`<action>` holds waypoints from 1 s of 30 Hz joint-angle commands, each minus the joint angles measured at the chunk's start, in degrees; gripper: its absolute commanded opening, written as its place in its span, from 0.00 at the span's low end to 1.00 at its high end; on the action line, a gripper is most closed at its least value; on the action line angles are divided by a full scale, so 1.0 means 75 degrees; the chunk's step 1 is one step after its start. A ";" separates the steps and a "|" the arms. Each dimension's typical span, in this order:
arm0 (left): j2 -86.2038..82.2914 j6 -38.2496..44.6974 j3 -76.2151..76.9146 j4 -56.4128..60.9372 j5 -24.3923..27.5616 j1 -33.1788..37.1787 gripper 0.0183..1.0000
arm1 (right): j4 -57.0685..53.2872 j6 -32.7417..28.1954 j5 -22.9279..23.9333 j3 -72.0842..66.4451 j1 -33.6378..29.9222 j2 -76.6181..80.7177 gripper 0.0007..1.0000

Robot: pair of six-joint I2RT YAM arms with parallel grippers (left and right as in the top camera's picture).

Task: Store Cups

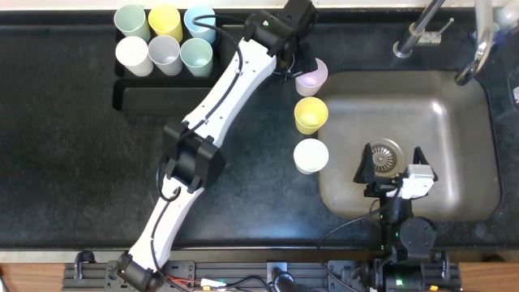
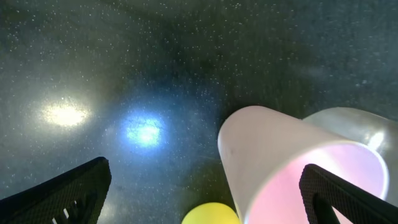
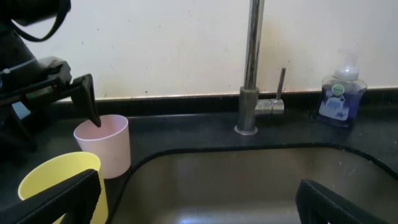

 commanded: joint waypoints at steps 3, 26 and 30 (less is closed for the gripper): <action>0.0169 -0.0050 0.0181 -0.0017 0.0096 -0.0009 1.00 | 0.0038 -0.0023 -0.0029 -0.0099 -0.0029 -0.0058 1.00; -0.0463 -0.0076 0.0181 0.0408 -0.0006 0.0318 0.02 | 0.0038 -0.0023 -0.0032 -0.0099 -0.0029 -0.0058 1.00; -0.1606 -0.0076 0.0181 -0.0291 -0.0283 0.0656 0.02 | 0.0041 -0.0023 -0.0029 -0.0099 -0.0029 -0.0058 1.00</action>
